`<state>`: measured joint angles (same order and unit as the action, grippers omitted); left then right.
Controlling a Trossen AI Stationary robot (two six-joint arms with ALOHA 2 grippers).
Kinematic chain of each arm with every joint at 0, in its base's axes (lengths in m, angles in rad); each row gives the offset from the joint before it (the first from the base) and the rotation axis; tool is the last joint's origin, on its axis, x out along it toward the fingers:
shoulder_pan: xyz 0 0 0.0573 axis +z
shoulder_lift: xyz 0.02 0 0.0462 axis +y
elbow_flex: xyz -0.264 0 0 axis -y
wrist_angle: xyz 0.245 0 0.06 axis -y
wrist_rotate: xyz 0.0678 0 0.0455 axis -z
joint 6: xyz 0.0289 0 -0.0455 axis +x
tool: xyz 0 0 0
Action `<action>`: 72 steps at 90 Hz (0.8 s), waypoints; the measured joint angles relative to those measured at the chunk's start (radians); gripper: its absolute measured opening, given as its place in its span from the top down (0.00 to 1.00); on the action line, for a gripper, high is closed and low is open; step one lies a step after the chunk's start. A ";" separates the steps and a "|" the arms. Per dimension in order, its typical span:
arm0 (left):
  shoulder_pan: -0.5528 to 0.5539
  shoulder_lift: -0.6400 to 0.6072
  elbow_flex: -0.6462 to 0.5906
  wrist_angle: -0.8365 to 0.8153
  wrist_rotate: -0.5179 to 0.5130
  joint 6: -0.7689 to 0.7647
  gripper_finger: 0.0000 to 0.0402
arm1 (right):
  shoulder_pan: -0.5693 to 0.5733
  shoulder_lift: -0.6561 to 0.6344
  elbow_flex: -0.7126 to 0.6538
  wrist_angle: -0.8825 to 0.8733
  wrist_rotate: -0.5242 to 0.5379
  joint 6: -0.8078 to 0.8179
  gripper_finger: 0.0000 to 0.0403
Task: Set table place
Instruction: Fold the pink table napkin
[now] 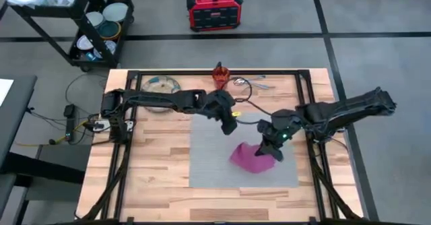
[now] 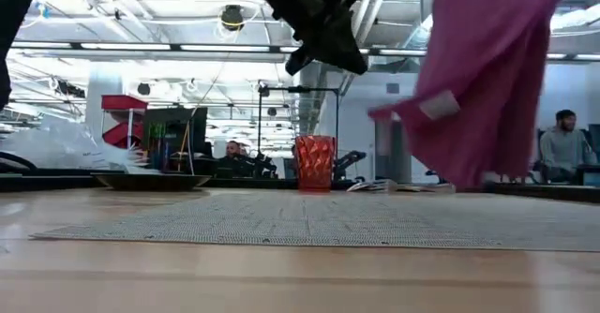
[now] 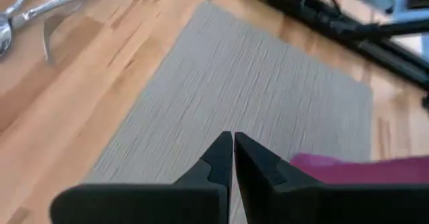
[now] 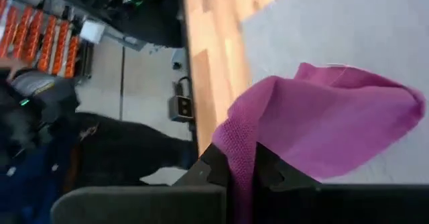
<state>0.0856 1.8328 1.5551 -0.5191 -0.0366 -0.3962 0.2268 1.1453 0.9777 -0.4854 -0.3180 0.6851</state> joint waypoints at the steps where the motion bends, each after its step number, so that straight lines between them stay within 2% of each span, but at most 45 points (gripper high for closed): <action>1: -0.001 0.000 0.000 -0.009 0.000 0.000 1.00 | 0.002 0.003 0.001 -0.005 0.000 -0.004 1.00; 18: -0.015 0.000 -0.002 -0.122 0.001 0.018 1.00 | -0.012 0.078 -0.001 -0.173 0.003 -0.100 1.00; 33: -0.030 0.000 -0.059 -0.118 0.046 0.030 1.00 | -0.053 0.158 -0.003 -0.251 0.054 -0.191 1.00; 54: -0.061 0.002 -0.151 -0.061 0.167 0.164 1.00 | -0.149 0.205 -0.119 -0.116 0.057 -0.213 1.00; 72: -0.086 0.002 -0.219 0.111 0.265 0.481 1.00 | -0.197 0.204 -0.199 0.062 0.008 -0.154 1.00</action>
<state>-0.0001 1.8343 1.3364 -0.4084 0.2285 0.0851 0.0303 1.3489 0.7786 -0.4233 -0.3096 0.5314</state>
